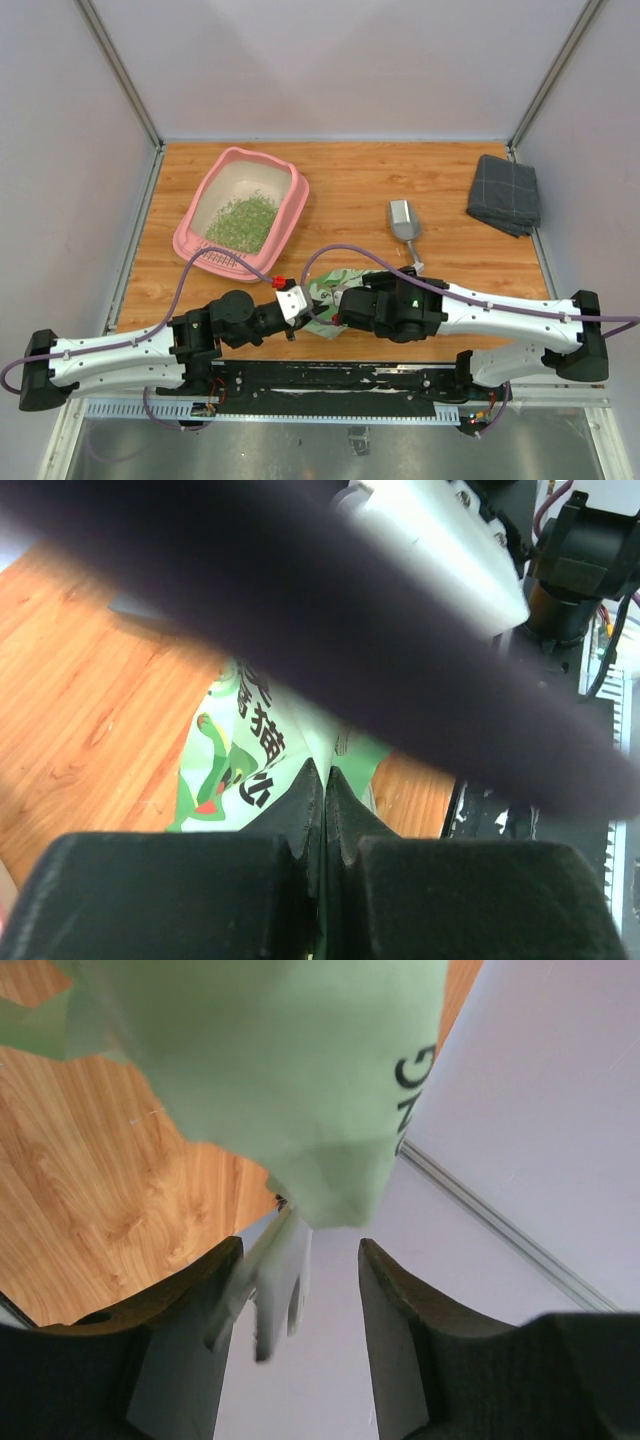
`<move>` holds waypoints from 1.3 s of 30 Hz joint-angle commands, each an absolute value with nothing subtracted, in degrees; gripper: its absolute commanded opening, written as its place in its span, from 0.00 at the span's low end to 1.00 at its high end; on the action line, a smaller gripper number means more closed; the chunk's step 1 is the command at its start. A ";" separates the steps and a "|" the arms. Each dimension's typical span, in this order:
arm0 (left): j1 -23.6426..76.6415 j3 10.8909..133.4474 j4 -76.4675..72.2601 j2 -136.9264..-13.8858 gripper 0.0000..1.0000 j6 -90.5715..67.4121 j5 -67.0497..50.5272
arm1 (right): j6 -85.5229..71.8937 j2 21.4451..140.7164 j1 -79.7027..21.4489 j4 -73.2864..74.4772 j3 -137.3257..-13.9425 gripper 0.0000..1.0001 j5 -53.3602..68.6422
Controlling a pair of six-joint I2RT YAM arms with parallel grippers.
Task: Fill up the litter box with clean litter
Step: Clamp the cat litter bag at the center of the board.
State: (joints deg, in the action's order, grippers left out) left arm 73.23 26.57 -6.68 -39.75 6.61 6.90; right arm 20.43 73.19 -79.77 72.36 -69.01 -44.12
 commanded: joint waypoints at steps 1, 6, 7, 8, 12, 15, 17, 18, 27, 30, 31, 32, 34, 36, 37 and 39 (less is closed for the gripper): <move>73.17 30.33 -16.59 -38.44 0.00 7.12 8.16 | 18.95 70.05 -80.60 75.98 -71.82 0.51 -41.78; 73.18 30.46 -15.87 -38.54 0.00 7.02 9.37 | 17.47 65.65 -80.60 80.42 -72.06 0.59 -39.98; 73.15 30.56 -15.85 -38.51 0.00 6.95 9.39 | 17.53 64.49 -80.47 80.66 -71.48 0.60 -39.46; 73.13 30.57 -15.77 -38.36 0.00 7.00 9.45 | 17.67 63.23 -80.38 80.60 -70.73 0.60 -39.03; 73.14 30.54 -15.55 -37.38 0.00 7.16 10.32 | 20.03 57.79 -79.05 74.96 -67.16 0.62 -39.62; 73.11 30.35 -15.23 -36.08 0.00 7.03 11.38 | 21.67 53.01 -78.34 67.51 -63.01 0.63 -39.24; 73.08 30.26 -14.92 -35.54 0.00 6.94 11.53 | 22.21 50.96 -77.98 64.52 -60.13 0.63 -38.26; 73.05 30.29 -14.60 -35.29 0.00 6.82 11.66 | 22.30 50.60 -77.96 63.73 -58.84 0.63 -37.88; 72.88 31.94 -15.60 -33.94 0.00 5.61 13.41 | 26.77 47.71 -77.78 48.67 -51.81 0.74 -42.47; 72.72 33.61 -14.68 -34.01 0.00 4.90 13.36 | 30.84 44.67 -77.78 37.86 -46.56 0.83 -41.45; 72.76 34.04 -14.34 -34.01 0.00 4.62 13.36 | 31.91 43.89 -77.78 34.90 -44.60 0.83 -42.32; 72.71 34.50 -14.17 -33.95 0.00 4.39 13.15 | 32.88 42.95 -77.78 32.14 -43.15 0.84 -42.62; 72.60 35.28 -13.98 -33.89 0.00 4.07 13.18 | 35.55 40.47 -77.78 26.94 -40.00 0.85 -41.62; 72.66 35.98 -13.95 -33.99 0.00 3.90 13.46 | 37.23 38.57 -77.78 23.64 -38.50 0.85 -40.66; 72.62 36.29 -14.11 -34.16 0.00 3.81 13.59 | 37.49 38.09 -77.78 22.83 -38.19 0.84 -40.05; 72.61 36.75 -14.84 -34.54 0.00 3.63 13.71 | 38.92 37.93 -77.78 20.47 -36.84 0.83 -39.24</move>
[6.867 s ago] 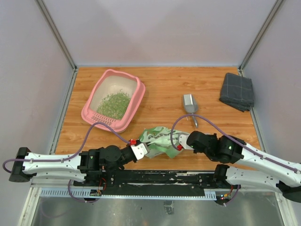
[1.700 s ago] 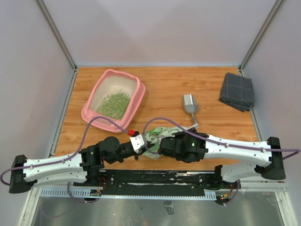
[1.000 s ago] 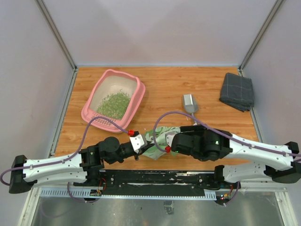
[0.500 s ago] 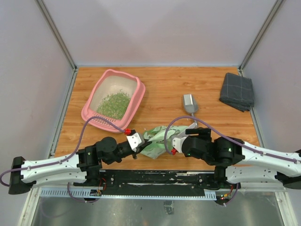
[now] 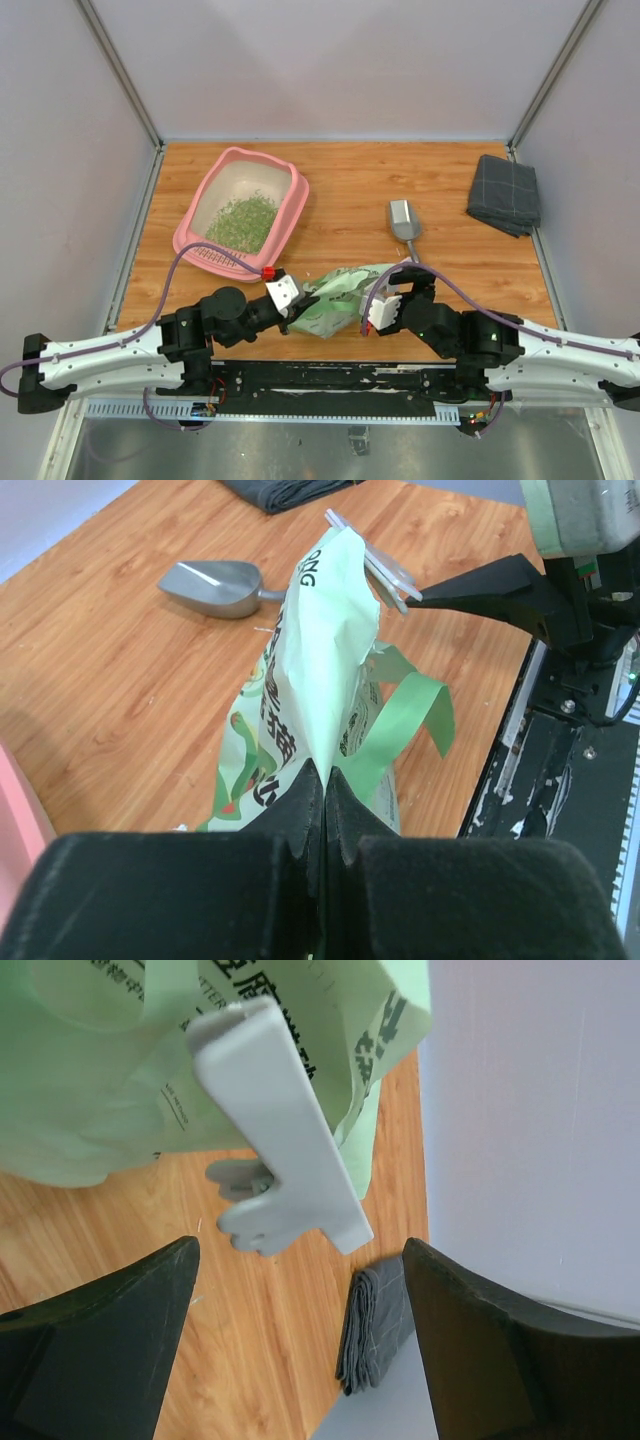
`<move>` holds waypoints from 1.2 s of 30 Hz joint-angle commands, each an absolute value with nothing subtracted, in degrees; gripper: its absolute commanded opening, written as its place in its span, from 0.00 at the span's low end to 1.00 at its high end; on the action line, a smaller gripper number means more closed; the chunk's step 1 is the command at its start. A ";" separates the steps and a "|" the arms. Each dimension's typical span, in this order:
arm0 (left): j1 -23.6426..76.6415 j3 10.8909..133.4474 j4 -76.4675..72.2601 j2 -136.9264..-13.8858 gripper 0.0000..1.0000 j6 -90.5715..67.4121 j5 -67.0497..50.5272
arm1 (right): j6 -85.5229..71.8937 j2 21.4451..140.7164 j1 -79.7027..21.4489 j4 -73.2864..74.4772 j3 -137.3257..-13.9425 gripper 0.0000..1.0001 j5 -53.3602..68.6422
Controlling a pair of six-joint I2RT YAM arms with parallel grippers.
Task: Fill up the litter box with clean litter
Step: Clamp the cat litter bag at the center of the board.
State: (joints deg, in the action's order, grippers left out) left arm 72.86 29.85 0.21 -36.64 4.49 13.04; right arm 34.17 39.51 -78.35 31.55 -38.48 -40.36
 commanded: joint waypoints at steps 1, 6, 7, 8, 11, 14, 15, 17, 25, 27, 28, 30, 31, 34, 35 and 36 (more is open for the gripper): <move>72.60 36.97 -15.50 -34.89 0.00 3.54 13.52 | 38.99 38.20 -77.78 19.61 -36.30 0.84 -39.43; 72.53 37.80 -17.23 -35.66 0.00 2.50 13.16 | 42.68 41.24 -77.74 8.01 -30.74 0.83 -41.43; 72.51 38.10 -17.08 -35.72 0.00 2.61 13.18 | 43.57 41.78 -77.78 5.78 -29.48 0.82 -42.00; 72.48 38.40 -16.87 -35.77 0.00 2.75 13.18 | 43.91 42.17 -77.78 4.39 -29.11 0.81 -42.40; 72.34 38.89 -16.46 -35.86 0.00 2.74 13.44 | 45.84 41.60 -77.78 0.46 -27.83 0.75 -44.18; 72.25 39.17 -15.88 -35.78 0.00 2.49 13.32 | 47.26 39.26 -77.78 -0.96 -27.13 0.54 -45.57; 72.25 39.26 -15.60 -35.75 0.00 2.46 13.32 | 47.44 38.57 -77.78 -0.38 -27.41 0.49 -46.09; 72.25 39.43 -15.01 -35.80 0.00 2.73 13.42 | 47.33 37.06 -77.78 1.80 -28.51 0.46 -45.99; 72.20 38.56 -14.41 -34.83 0.00 2.71 13.76 | 46.66 32.95 -77.77 10.45 -32.80 0.54 -40.42; 72.17 38.50 -14.03 -34.81 0.00 2.84 14.09 | 45.70 33.41 -77.78 12.83 -33.83 0.54 -39.84; 72.16 38.50 -13.92 -34.90 0.00 2.87 14.14 | 44.99 33.66 -77.76 14.04 -34.22 0.53 -39.93; 72.16 38.35 -13.92 -34.97 0.00 2.90 14.10 | 44.90 33.96 -77.78 14.46 -34.02 0.50 -39.81; 72.16 38.35 -13.95 -35.02 0.00 2.97 14.07 | 44.87 34.07 -77.78 14.43 -33.98 0.48 -39.62; 72.16 38.40 -13.75 -35.07 0.00 2.96 13.95 | 44.09 34.21 -77.77 15.71 -34.80 0.42 -39.74; 72.16 38.41 -13.57 -35.09 0.00 2.94 13.92 | 43.96 33.80 -77.78 15.80 -34.86 0.38 -40.09; 72.16 38.46 -13.41 -34.95 0.00 2.95 13.89 | 43.95 33.40 -77.78 15.86 -34.82 0.29 -40.23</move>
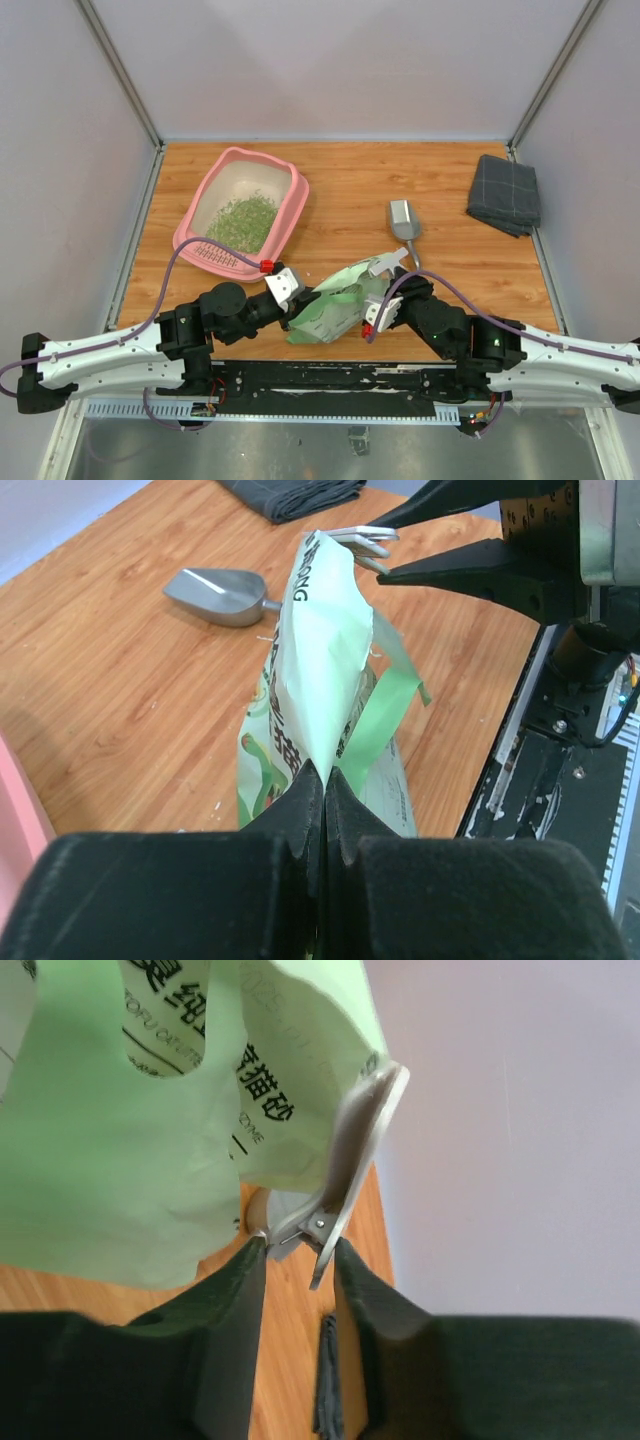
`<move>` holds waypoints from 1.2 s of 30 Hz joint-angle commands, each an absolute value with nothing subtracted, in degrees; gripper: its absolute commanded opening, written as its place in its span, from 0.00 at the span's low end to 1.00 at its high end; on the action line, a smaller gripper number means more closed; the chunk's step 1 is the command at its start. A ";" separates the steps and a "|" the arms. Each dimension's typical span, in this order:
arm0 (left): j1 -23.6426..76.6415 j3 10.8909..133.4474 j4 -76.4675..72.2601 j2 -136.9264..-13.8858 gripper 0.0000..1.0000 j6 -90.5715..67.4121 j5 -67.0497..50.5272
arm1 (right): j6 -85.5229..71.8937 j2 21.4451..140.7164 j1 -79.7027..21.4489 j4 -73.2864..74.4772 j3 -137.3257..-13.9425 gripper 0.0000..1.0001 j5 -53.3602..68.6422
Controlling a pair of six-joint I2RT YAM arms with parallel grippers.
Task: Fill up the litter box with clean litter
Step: Clamp the cat litter bag at the center of the board.
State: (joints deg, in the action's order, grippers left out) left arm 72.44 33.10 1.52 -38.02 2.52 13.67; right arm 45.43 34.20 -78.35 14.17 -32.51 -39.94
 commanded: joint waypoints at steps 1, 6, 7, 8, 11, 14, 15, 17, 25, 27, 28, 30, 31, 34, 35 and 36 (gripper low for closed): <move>72.21 38.35 -13.45 -34.83 0.00 2.94 13.82 | 43.97 33.01 -77.78 15.75 -34.80 0.24 -40.30; 72.16 37.77 -13.57 -34.41 0.00 2.75 13.65 | 43.78 31.42 -77.78 15.43 -35.44 0.04 -41.05; 72.16 37.68 -13.62 -34.37 0.00 2.77 13.63 | 43.60 31.21 -77.78 15.91 -35.71 0.01 -40.66; 72.16 37.65 -13.49 -34.37 0.00 2.81 13.58 | 43.35 31.15 -77.78 16.57 -36.10 0.01 -40.13; 72.16 37.44 -13.49 -34.50 0.00 3.15 12.68 | 42.50 31.60 -77.70 19.93 -37.60 0.01 -39.97; 72.16 37.22 -13.14 -34.79 0.00 4.11 11.76 | 41.03 31.54 -77.53 25.10 -39.94 0.01 -39.77; 72.16 36.92 -12.83 -34.92 0.00 4.43 12.08 | 40.44 31.32 -77.50 26.82 -40.79 0.01 -39.64; 72.22 36.39 -11.84 -35.21 0.00 5.21 12.83 | 39.89 30.36 -77.41 29.69 -42.05 0.01 -38.85; 72.16 32.98 -14.35 -34.46 0.00 8.11 9.13 | 35.42 35.79 -77.43 51.58 -54.48 0.01 -31.57; 72.16 33.11 -13.98 -34.39 0.00 8.81 8.76 | 33.66 39.23 -77.42 58.72 -58.00 0.01 -28.69; 72.20 32.99 -14.03 -34.10 0.00 9.44 8.10 | 33.10 40.95 -77.35 61.66 -59.60 0.01 -26.91; 72.16 32.43 -14.45 -33.58 0.00 11.53 6.61 | 32.35 44.37 -77.30 67.15 -63.07 0.01 -22.67; 72.16 32.29 -14.44 -33.44 0.00 12.73 5.54 | 32.08 45.93 -77.34 69.15 -64.80 0.01 -21.61; 72.17 32.21 -12.98 -33.16 0.00 17.04 2.66 | 32.20 50.30 -76.75 74.05 -68.38 0.01 -18.89; 72.16 32.25 -11.98 -33.07 0.00 18.16 1.95 | 32.28 51.45 -76.29 75.11 -69.06 0.01 -18.70; 72.16 32.07 -11.55 -32.86 0.00 19.58 1.44 | 32.49 52.57 -75.69 75.90 -69.34 0.01 -18.54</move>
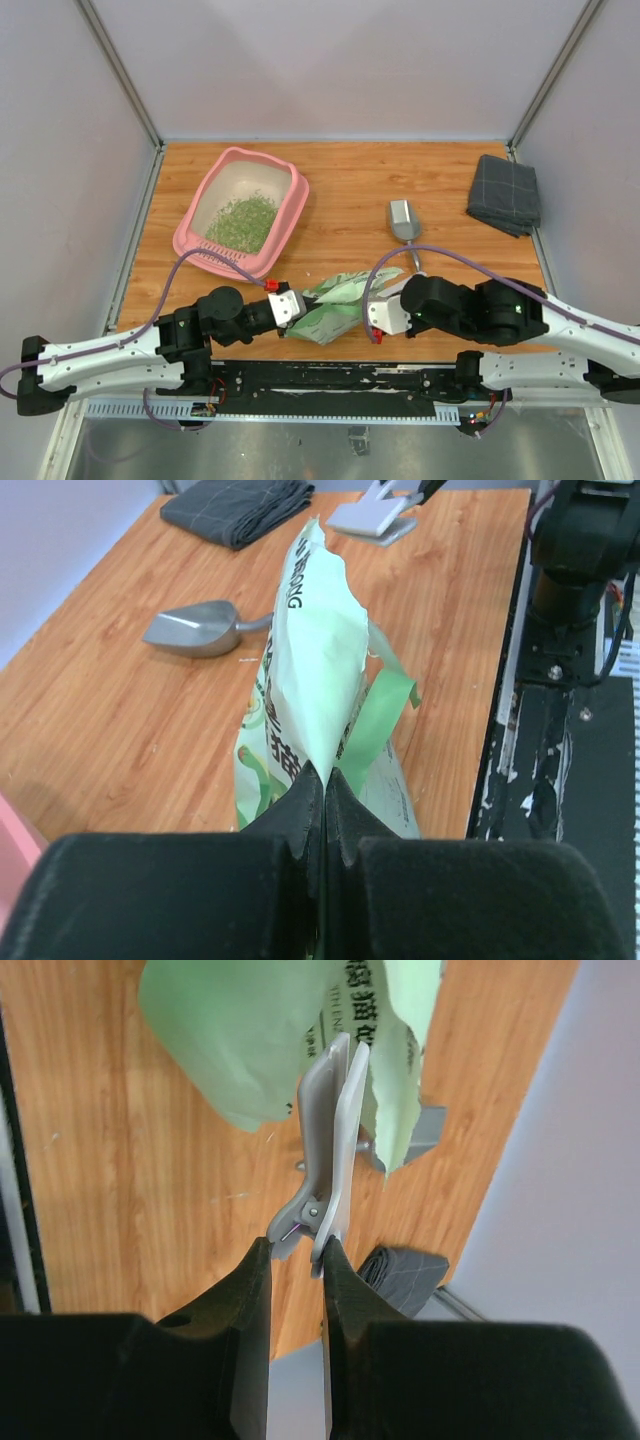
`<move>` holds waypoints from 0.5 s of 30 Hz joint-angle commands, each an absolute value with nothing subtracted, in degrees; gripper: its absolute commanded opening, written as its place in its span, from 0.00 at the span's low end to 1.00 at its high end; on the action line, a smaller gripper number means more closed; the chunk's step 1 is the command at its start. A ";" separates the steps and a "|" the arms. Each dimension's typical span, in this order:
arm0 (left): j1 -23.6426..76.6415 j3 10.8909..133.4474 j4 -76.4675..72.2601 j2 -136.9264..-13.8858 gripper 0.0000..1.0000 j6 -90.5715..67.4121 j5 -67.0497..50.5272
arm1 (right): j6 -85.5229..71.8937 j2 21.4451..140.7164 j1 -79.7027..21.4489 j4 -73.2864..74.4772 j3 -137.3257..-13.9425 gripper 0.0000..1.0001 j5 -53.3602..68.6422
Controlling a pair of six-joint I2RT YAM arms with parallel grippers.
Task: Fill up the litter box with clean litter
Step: Clamp the cat litter bag at the center of the board.
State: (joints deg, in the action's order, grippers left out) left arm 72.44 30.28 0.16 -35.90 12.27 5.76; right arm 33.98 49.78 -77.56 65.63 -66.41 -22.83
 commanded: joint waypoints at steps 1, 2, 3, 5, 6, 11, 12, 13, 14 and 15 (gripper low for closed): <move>72.20 31.66 -11.25 -32.69 0.00 20.61 1.04 | 32.67 53.01 -74.95 76.16 -69.40 0.01 -19.48; 72.19 31.31 -10.99 -32.45 0.00 21.53 0.67 | 32.89 53.09 -74.17 76.20 -69.08 0.01 -20.66; 72.16 30.92 -10.91 -32.24 0.00 22.16 0.29 | 33.73 53.09 -72.59 75.75 -68.27 0.01 -21.33; 72.16 30.43 -11.22 -32.06 0.00 22.37 0.38 | 34.79 53.00 -69.63 74.92 -67.19 0.01 -22.83; 72.16 30.41 -11.17 -32.17 0.00 22.26 0.43 | 35.07 52.69 -68.44 74.18 -66.97 0.01 -23.03; 72.16 30.90 -11.24 -32.76 0.00 21.89 -0.11 | 35.84 51.57 -66.34 72.88 -66.31 0.01 -21.99; 72.16 30.97 -11.18 -32.85 0.00 21.89 -0.09 | 36.01 52.10 -66.13 73.09 -66.13 0.01 -21.54; 72.20 31.06 -11.10 -32.87 0.00 21.89 -0.09 | 36.11 52.30 -66.02 73.08 -65.92 0.01 -21.32; 72.16 31.18 -11.03 -32.87 0.00 21.88 -0.13 | 36.25 52.42 -65.94 73.04 -65.90 0.01 -20.73; 72.16 31.23 -10.99 -32.85 0.00 21.82 -0.03 | 36.42 52.46 -65.92 72.97 -65.92 0.01 -20.55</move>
